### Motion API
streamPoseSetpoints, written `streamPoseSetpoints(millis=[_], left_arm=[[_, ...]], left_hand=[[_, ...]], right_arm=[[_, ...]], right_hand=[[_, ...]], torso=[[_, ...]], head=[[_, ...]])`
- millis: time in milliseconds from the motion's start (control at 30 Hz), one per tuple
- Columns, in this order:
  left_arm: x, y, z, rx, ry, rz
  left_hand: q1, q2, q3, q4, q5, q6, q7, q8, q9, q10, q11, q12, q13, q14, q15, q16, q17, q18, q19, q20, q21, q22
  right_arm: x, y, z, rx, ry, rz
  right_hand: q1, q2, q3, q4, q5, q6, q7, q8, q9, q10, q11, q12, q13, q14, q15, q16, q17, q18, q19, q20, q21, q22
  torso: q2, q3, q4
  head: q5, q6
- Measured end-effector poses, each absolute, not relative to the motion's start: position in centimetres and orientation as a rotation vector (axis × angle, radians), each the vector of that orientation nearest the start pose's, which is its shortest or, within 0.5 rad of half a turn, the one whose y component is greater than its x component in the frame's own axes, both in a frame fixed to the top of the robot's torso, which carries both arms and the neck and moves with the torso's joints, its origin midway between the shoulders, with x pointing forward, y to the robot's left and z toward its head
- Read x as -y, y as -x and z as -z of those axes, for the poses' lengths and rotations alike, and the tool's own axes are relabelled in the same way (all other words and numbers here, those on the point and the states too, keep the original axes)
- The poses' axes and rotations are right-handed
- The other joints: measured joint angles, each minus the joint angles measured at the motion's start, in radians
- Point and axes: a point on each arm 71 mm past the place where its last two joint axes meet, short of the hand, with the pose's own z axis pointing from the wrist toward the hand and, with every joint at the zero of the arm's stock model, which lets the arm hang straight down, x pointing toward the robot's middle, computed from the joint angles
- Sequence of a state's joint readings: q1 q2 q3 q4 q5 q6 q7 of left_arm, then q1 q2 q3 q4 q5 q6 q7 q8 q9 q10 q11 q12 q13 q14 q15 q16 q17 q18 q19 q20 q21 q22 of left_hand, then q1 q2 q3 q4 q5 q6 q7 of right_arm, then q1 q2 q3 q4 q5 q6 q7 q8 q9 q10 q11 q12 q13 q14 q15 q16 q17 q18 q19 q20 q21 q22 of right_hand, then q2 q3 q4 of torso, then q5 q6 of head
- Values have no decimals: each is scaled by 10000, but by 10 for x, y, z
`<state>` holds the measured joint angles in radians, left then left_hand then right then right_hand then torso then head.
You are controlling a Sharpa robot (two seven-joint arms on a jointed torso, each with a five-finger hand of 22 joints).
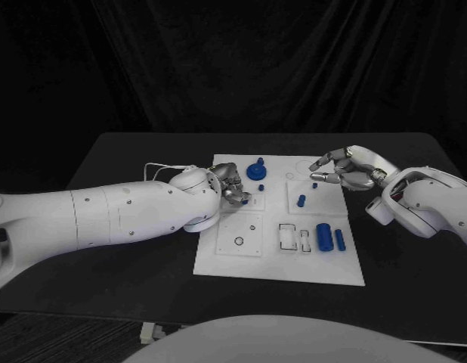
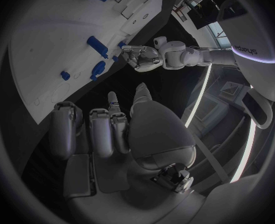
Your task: Assemble the parts on the task board
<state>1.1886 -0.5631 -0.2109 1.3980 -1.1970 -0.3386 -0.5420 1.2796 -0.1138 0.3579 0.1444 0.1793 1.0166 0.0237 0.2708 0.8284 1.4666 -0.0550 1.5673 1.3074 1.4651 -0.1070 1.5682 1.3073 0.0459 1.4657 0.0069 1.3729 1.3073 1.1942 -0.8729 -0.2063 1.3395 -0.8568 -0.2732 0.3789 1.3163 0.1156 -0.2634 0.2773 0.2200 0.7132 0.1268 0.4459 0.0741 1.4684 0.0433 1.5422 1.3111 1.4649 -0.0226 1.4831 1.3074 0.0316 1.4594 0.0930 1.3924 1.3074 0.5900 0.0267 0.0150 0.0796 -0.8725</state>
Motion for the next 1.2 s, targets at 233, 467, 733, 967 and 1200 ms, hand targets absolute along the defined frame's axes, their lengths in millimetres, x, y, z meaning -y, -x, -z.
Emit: streamPoseSetpoints(millis=[233,467,733,967,1200], left_arm=[[-124,-476,270,-20312,1994,4167],[-123,-474,271,-20354,1967,4187],[-123,-473,273,-20497,1896,4130],[-123,-473,274,-20593,1857,4061],[-123,-473,274,-20670,1830,3992]], left_hand=[[-171,16,-310,164,-164,-52,55,-67,-1,-3,2,0,0,0,0,0,0,0,0,0,-31,0],[-497,61,-990,503,-663,-184,174,-115,6,-12,131,0,0,0,72,0,0,0,1,74,-43,0],[-789,160,-1690,931,-1023,-360,282,-115,80,-6,195,0,0,0,145,0,0,-1,1,75,-146,0],[-933,173,-1994,1179,-1106,-396,246,-115,105,-14,201,0,0,1,145,0,0,-1,1,147,-155,0],[-933,173,-2062,1189,-1106,-481,290,-113,129,-14,200,0,0,0,145,0,0,-1,1,147,-217,0]], right_arm=[[264,-483,243,-17431,-2074,-10549],[264,-483,243,-17430,-2078,-10537],[264,-483,243,-17433,-2082,-10526],[265,-483,243,-17435,-2088,-10512],[265,-483,244,-17437,-2091,-10503]], right_hand=[[16,15,0,0,0,0,0,0,0,0,0,0,0,-1,1,0,0,1,0,0,0,0],[30,30,0,0,0,0,0,0,1,0,0,2,0,-2,2,0,0,0,0,0,1,-1],[40,39,0,0,0,0,0,0,0,0,0,16,-1,-15,16,0,0,1,0,0,1,7],[40,39,-28,-28,0,0,0,0,1,-1,1,41,-7,-16,16,0,0,-1,0,0,2,6],[39,38,-28,-28,0,0,0,0,1,-1,1,49,-11,-16,17,1,0,1,0,0,2,5]], torso=[[-2,2,0],[-2,3,0],[-4,3,0],[-7,3,1],[-7,1,1]], head=[[5,0],[6,0],[22,0],[14,0],[7,0]])
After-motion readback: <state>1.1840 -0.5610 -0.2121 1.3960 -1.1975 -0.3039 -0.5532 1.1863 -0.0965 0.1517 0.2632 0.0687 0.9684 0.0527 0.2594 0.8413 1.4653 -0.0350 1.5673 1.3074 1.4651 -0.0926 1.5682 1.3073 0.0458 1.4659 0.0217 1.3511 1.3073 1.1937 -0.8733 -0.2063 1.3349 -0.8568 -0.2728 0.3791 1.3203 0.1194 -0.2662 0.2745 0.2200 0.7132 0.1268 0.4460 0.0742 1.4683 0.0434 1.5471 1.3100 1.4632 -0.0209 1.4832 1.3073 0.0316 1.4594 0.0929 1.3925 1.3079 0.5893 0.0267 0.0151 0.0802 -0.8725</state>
